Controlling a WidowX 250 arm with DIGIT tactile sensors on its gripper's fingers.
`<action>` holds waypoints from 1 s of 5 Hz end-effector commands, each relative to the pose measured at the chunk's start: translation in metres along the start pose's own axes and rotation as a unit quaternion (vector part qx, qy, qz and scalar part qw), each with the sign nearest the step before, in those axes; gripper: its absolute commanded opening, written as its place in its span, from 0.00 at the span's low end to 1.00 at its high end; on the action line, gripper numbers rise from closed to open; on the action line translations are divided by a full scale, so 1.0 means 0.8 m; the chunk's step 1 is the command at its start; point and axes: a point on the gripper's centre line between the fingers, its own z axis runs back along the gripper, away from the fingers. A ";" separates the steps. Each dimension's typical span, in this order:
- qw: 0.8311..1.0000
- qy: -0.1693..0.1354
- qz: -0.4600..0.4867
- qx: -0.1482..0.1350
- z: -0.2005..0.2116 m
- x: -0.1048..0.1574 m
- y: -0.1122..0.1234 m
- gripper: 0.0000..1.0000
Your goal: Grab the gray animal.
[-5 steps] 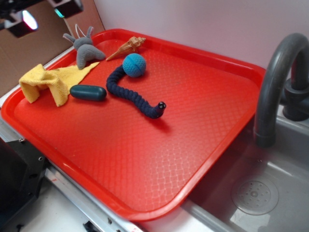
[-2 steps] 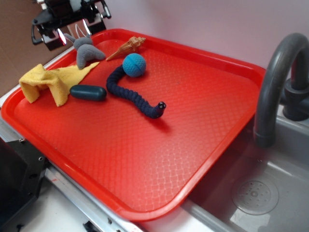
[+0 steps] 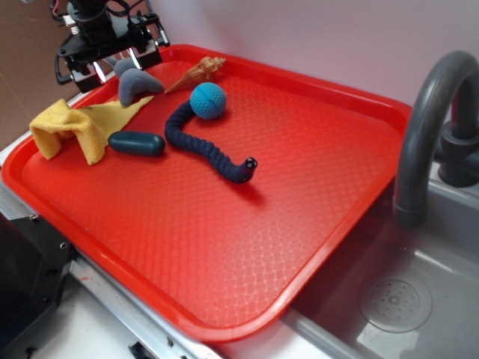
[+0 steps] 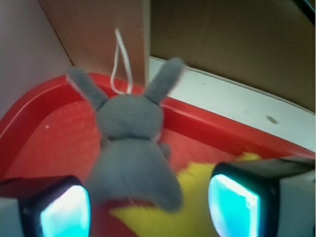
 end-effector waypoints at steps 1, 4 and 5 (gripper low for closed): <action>1.000 -0.009 0.000 -0.020 -0.026 0.025 0.000 1.00; 1.000 0.008 0.001 -0.002 -0.052 0.009 0.009 0.00; 1.000 -0.011 -0.001 0.006 -0.044 0.007 0.009 0.00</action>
